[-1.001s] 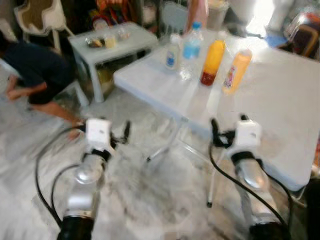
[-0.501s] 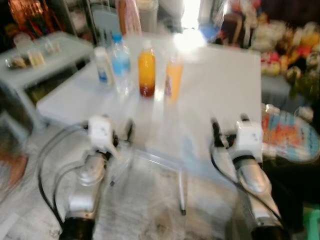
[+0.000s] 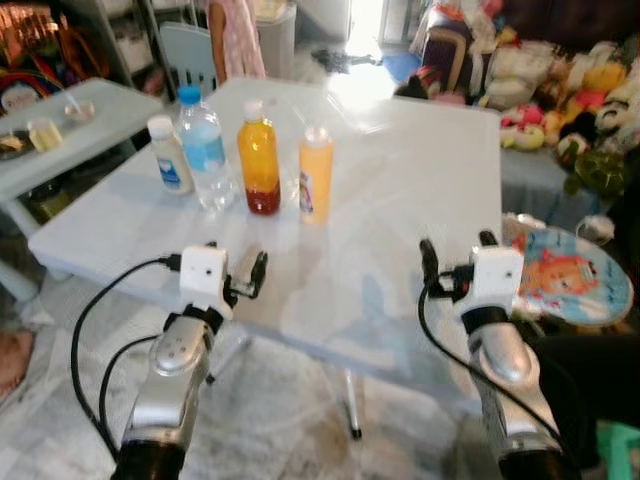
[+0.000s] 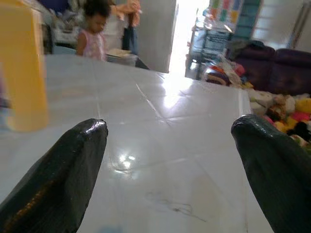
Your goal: Restocking fridge
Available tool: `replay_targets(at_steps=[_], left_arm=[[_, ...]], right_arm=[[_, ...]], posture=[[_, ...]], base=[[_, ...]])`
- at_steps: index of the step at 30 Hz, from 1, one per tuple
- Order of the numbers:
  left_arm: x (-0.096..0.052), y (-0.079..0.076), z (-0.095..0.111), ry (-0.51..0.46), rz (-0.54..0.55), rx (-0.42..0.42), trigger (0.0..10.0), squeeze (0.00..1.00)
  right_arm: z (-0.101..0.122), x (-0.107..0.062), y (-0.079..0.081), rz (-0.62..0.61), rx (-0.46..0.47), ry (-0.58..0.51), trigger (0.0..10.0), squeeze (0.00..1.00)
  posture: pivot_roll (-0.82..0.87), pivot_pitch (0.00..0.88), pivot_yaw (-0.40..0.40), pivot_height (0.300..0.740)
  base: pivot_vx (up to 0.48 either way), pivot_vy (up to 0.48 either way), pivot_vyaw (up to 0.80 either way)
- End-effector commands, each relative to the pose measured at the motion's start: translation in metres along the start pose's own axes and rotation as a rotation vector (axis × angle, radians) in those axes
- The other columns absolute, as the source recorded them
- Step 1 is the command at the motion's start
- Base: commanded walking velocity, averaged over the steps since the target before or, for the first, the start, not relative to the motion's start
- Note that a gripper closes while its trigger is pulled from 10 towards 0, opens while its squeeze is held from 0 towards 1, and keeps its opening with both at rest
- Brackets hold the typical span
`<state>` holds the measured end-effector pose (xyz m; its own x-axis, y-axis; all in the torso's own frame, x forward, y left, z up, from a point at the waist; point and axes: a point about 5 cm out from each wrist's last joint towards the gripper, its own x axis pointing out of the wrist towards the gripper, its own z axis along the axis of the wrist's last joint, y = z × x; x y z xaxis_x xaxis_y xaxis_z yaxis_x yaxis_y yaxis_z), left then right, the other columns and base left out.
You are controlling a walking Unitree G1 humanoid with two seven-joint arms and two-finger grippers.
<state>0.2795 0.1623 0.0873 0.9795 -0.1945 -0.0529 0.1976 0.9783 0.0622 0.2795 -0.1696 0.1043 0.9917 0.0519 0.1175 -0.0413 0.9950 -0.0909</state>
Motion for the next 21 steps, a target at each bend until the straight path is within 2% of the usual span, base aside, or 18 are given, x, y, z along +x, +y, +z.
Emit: replay_targets(at_steps=[1, 2, 21], left_arm=[[0.001, 0.002, 0.006, -0.028, 0.001, 0.011, 10.0, 0.0], [0.001, 0.002, 0.005, -0.025, 0.0, 0.012, 10.0, 0.0], [0.005, -0.011, 0.008, -0.045, -0.053, 0.02, 10.0, 0.0]], right_arm=[[0.003, 0.002, 0.003, 0.015, -0.001, -0.013, 10.0, 0.0], [0.003, 0.002, 0.004, 0.017, 0.0, -0.012, 10.0, 0.0], [0.003, 0.004, 0.006, 0.022, -0.017, -0.015, 10.0, 0.0]], posture=[[-0.02, 0.0, -0.015, 0.74], [-0.02, 0.0, -0.013, 0.74], [-0.02, 0.0, -0.014, 0.74]], base=[[0.337, 0.341, -0.73], [0.337, 0.341, -0.73], [0.331, 0.347, 0.0]])
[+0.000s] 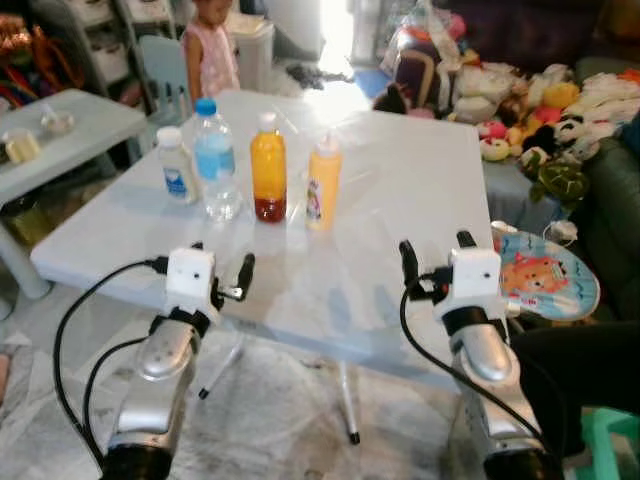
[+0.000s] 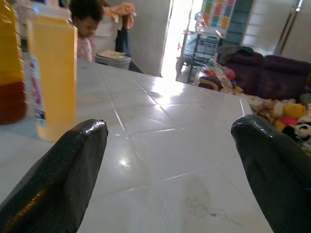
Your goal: Restocking fridge
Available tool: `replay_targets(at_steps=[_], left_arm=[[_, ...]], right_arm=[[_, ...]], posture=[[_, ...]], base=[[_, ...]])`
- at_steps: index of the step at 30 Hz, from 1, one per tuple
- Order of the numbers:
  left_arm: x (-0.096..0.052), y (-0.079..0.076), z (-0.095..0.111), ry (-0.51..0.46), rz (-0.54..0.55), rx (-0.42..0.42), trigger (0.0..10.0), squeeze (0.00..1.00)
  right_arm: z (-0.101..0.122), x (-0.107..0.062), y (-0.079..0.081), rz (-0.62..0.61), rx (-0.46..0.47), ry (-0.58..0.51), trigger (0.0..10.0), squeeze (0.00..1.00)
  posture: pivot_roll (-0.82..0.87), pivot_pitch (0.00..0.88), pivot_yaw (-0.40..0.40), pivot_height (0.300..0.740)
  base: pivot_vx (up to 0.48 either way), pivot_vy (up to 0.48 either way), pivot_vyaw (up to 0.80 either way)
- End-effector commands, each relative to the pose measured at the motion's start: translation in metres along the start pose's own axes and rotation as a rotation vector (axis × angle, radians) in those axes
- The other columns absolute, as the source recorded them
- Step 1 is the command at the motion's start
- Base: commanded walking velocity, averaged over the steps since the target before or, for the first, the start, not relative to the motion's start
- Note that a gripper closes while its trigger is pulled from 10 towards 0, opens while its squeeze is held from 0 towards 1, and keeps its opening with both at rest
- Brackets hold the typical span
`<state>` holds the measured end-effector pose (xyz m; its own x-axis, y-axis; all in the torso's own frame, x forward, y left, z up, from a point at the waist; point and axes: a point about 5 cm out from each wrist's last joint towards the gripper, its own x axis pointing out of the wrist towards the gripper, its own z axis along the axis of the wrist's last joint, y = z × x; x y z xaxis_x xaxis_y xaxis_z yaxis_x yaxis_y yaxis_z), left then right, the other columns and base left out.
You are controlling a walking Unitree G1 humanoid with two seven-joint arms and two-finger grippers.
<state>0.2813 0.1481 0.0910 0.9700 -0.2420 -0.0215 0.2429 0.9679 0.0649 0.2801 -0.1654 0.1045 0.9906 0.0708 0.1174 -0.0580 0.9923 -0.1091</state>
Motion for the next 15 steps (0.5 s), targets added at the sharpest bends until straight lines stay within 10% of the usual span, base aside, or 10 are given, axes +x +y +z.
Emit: replay_targets(at_steps=[1, 15], left_arm=[[0.001, 0.0011, 0.003, -0.01, -0.011, 0.014, 10.0, 0.0], [0.0001, -0.0026, 0.0022, -0.012, -0.017, 0.002, 10.0, 0.0]], right_arm=[[0.0026, 0.003, 0.0021, 0.004, -0.002, -0.013, 10.0, 0.0], [0.0023, 0.0059, 0.0044, 0.016, -0.01, -0.009, 10.0, 0.0]], posture=[[-0.02, 0.0, -0.016, 0.74], [-0.02, 0.0, -0.02, 0.74]], base=[[0.39, 0.277, 0.0], [0.297, 0.215, 0.0]])
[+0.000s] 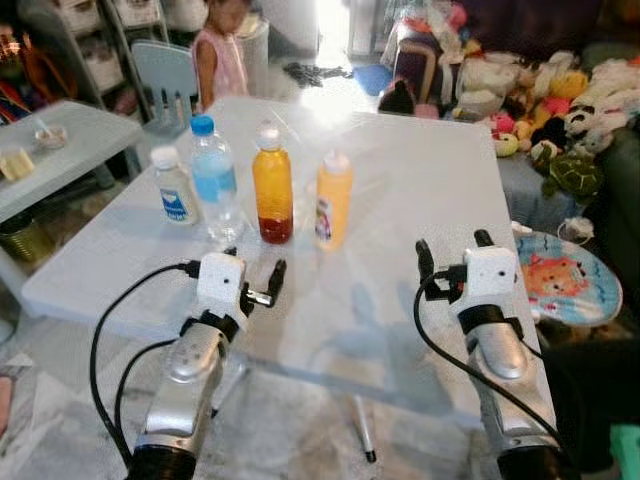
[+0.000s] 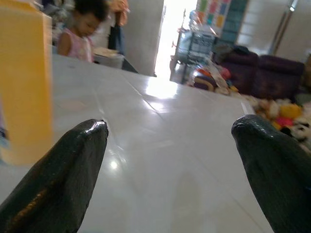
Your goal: Restocking fridge
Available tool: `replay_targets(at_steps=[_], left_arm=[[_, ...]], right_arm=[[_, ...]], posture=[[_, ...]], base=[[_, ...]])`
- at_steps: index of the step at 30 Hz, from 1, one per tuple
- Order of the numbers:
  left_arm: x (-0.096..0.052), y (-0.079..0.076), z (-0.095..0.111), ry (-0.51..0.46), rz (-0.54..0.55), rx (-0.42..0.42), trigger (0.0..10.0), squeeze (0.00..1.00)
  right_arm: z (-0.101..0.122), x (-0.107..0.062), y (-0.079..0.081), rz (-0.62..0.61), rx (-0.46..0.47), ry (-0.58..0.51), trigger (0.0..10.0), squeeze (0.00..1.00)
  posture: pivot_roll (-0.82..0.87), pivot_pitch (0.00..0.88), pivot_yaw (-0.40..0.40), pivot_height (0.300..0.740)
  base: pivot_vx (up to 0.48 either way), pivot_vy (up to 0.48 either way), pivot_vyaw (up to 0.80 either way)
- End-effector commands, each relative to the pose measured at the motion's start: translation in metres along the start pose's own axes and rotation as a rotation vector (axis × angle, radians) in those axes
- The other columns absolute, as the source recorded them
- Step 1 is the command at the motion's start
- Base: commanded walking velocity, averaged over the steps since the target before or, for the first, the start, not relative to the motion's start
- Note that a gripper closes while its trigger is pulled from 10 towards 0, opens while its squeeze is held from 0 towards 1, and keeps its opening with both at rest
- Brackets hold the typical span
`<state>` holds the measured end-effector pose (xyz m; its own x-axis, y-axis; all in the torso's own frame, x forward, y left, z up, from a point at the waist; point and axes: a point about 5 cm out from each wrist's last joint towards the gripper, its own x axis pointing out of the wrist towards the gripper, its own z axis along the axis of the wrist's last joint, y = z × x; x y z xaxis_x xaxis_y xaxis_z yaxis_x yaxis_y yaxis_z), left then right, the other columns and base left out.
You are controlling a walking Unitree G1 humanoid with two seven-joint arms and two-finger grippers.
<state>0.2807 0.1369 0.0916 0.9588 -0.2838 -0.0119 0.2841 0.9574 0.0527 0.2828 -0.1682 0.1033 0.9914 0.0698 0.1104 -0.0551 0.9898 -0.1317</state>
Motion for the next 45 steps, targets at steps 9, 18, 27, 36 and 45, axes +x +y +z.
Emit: replay_targets(at_steps=[9, 18, 27, 36, 45], left_arm=[[-0.003, 0.012, 0.002, 0.002, 0.041, 0.027, 10.0, 0.0], [-0.011, 0.017, -0.001, 0.02, 0.071, 0.046, 10.0, 0.0], [-0.023, 0.029, 0.006, 0.015, 0.118, 0.087, 10.0, 0.0], [-0.031, 0.036, 0.011, 0.03, 0.126, 0.129, 10.0, 0.0], [-0.038, 0.042, 0.016, 0.05, 0.123, 0.169, 10.0, 0.0]], right_arm=[[0.002, 0.004, 0.01, 0.034, 0.022, -0.007, 10.0, 0.0], [0.007, 0.011, 0.014, 0.12, 0.028, -0.019, 10.0, 0.0], [0.021, 0.039, 0.014, 0.172, -0.01, -0.066, 10.0, 0.0], [0.028, 0.053, 0.019, 0.202, -0.022, -0.085, 10.0, 0.0], [0.046, 0.07, 0.023, 0.225, -0.042, -0.145, 10.0, 0.0]], posture=[[-0.01, 0.0, -0.017, 0.74], [0.0, 0.031, -0.007, 0.74], [0.06, 0.075, 0.016, 0.74], [0.1, 0.107, 0.043, 0.74], [0.14, 0.122, 0.073, 0.74]], base=[[0.0, 0.0, 0.0], [0.0, 0.0, 0.0], [0.0, 0.0, 0.0], [0.0, 0.0, 0.0], [0.0, 0.0, 0.0]])
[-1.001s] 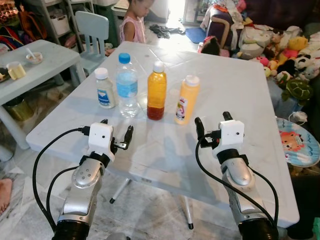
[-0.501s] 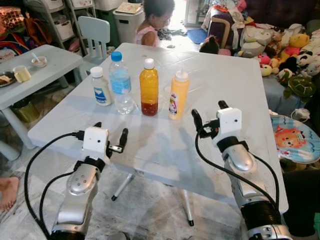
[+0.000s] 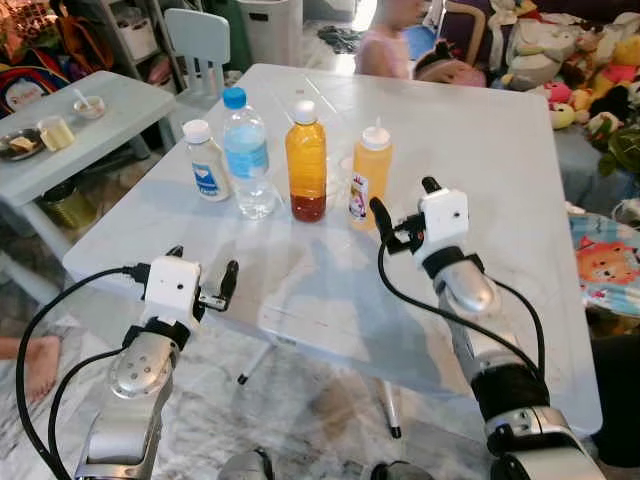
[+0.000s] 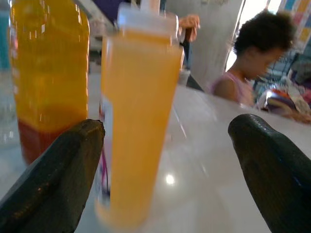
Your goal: Restocking fridge
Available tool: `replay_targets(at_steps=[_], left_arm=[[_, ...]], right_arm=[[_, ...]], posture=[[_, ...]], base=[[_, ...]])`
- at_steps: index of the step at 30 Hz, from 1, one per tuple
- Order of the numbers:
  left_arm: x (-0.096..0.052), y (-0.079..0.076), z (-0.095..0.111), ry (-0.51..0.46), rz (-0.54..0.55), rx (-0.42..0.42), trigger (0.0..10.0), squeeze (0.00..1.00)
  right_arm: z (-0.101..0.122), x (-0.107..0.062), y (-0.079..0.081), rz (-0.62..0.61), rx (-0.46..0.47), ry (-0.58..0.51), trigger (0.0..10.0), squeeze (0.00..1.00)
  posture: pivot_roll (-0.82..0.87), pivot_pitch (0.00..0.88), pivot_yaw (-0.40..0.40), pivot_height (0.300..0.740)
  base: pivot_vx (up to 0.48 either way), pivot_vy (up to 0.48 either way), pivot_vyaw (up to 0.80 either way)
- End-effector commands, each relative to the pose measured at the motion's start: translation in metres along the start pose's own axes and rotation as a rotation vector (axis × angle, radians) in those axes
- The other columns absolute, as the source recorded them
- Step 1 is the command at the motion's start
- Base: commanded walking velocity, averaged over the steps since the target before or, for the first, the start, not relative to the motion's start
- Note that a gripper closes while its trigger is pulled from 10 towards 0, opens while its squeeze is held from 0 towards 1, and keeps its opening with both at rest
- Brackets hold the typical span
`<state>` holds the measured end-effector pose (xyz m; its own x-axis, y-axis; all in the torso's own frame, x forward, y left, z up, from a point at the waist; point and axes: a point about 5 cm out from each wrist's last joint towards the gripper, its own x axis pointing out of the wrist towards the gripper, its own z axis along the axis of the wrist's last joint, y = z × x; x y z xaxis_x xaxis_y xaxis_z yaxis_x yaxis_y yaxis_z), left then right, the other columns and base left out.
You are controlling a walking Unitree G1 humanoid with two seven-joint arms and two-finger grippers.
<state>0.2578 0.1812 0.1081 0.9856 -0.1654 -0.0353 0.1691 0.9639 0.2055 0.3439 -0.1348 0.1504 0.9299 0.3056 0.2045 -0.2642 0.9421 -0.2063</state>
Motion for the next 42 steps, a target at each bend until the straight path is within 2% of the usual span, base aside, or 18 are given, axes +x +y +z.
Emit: replay_targets(at_steps=[1, 11, 21, 38, 39, 40, 42], left_arm=[[-0.002, 0.007, 0.004, -0.006, 0.015, 0.026, 10.0, 0.0], [-0.003, 0.012, 0.007, -0.002, 0.027, 0.039, 10.0, 0.0], [0.0, 0.009, 0.009, -0.01, 0.033, 0.036, 10.0, 0.0], [-0.001, 0.006, 0.006, -0.002, 0.029, 0.038, 10.0, 0.0], [-0.001, 0.006, 0.006, -0.001, 0.028, 0.038, 10.0, 0.0], [-0.001, 0.006, 0.006, -0.001, 0.027, 0.039, 10.0, 0.0], [-0.001, 0.006, 0.006, -0.001, 0.027, 0.04, 10.0, 0.0]], right_arm=[[0.006, 0.006, 0.0, 0.01, -0.011, -0.024, 10.0, 0.0], [0.016, 0.018, -0.001, 0.042, -0.043, -0.063, 10.0, 0.0], [0.024, 0.027, 0.001, 0.101, -0.056, -0.093, 10.0, 0.0], [0.031, 0.048, 0.002, 0.171, -0.024, -0.064, 10.0, 0.0], [0.031, 0.049, 0.002, 0.175, -0.016, -0.062, 9.3, 0.0], [0.031, 0.05, 0.003, 0.18, -0.005, -0.059, 0.0, 0.0], [0.031, 0.051, 0.003, 0.182, 0.001, -0.058, 0.0, 0.0]], posture=[[0.14, 0.125, 0.077, 0.74], [0.15, 0.128, 0.076, 0.74], [0.14, 0.124, 0.072, 0.74], [0.15, 0.128, 0.068, 0.74], [0.15, 0.128, 0.068, 0.74], [0.15, 0.128, 0.068, 0.74], [0.15, 0.127, 0.066, 0.74]], base=[[0.0, 0.0, 0.0], [0.0, 0.0, 0.0], [0.0, 0.0, 0.0], [0.0, 0.0, 0.0], [0.0, 0.0, 0.0], [0.0, 0.0, 0.0], [0.0, 0.0, 0.0]])
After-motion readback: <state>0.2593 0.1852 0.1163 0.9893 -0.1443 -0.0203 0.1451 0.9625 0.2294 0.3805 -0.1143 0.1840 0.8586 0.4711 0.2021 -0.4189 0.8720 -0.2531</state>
